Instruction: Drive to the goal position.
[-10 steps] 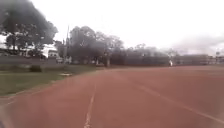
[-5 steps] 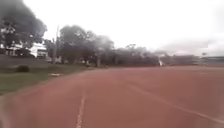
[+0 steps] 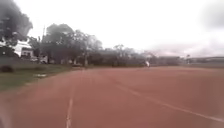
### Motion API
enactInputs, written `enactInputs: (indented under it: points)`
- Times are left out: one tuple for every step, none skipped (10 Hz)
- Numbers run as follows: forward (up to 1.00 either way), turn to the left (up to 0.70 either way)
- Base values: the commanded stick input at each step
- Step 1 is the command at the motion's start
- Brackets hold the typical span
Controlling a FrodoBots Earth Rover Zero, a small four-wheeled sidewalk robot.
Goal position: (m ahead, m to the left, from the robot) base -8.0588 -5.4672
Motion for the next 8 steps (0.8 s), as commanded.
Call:
enactInputs:
  points:
    - [0.00,-0.70]
    - [0.00,-0.70]
    - [0.00,-0.70]
    - [0.00,-0.70]
    - [0.00,-0.70]
    - [0.00,-0.70]
    - [0.00,-0.70]
    - [0.00,-0.70]
